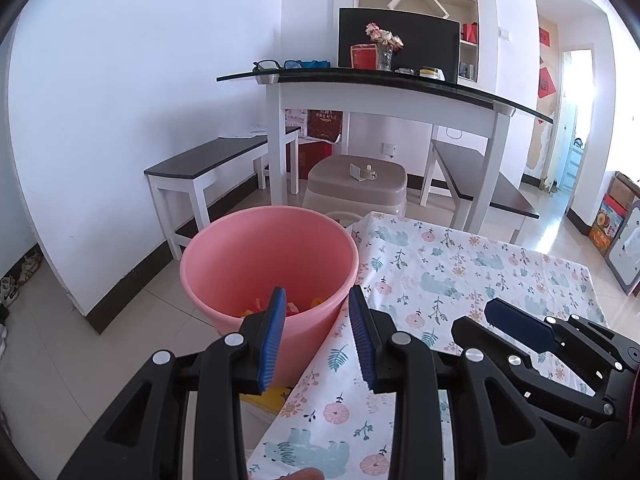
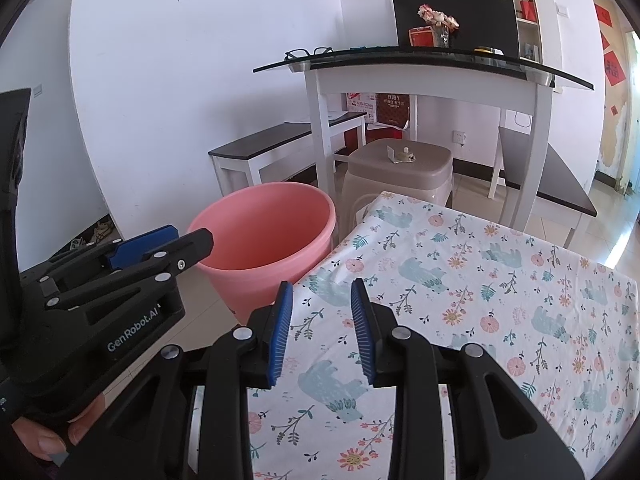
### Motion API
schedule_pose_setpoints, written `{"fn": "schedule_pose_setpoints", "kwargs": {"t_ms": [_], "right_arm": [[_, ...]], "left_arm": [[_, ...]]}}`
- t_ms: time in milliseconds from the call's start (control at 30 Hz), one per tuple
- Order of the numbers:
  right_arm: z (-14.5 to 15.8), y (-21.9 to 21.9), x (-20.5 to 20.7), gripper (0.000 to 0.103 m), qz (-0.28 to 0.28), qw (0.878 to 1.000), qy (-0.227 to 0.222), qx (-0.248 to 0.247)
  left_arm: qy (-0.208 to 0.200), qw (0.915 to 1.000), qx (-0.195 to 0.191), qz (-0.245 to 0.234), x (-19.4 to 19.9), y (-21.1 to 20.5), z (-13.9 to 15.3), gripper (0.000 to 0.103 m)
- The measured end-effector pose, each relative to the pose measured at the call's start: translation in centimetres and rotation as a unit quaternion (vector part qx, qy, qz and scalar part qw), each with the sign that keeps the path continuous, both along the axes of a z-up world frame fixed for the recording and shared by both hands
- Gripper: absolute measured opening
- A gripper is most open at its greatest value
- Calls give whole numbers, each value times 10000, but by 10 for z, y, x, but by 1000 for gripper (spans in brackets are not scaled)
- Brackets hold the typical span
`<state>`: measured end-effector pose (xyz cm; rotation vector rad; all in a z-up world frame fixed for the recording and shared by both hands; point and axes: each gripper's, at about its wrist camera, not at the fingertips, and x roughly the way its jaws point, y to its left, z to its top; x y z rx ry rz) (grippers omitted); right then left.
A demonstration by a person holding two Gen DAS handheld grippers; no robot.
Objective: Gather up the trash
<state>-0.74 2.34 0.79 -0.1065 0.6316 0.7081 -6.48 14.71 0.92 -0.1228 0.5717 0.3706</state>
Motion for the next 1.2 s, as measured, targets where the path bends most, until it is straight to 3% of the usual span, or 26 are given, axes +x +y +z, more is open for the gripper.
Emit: {"fn": "schedule_pose_setpoints", "kwargs": {"t_ms": [267, 600, 833, 1000, 1200], "right_arm": [[-6, -13, 9, 31, -242, 9997, 37, -68], [-18, -84, 40, 31, -1287, 9911, 202, -255], [-29, -155, 67, 31, -2278, 9719, 328, -492], [-46, -204, 87, 31, -2866, 9532, 555, -794], [-68, -244, 105, 31, -3254, 9367, 865, -958]], "left_arm": [[58, 9997, -16, -226, 12, -10, -2, 32], [292, 9917, -21, -1252, 54, -61, -10, 32], [576, 9715, -144, -2297, 98, -120, -24, 32], [830, 9494, -237, -3019, 129, -173, -39, 32], [1016, 9316, 35, -3491, 155, -225, -59, 32]]}}
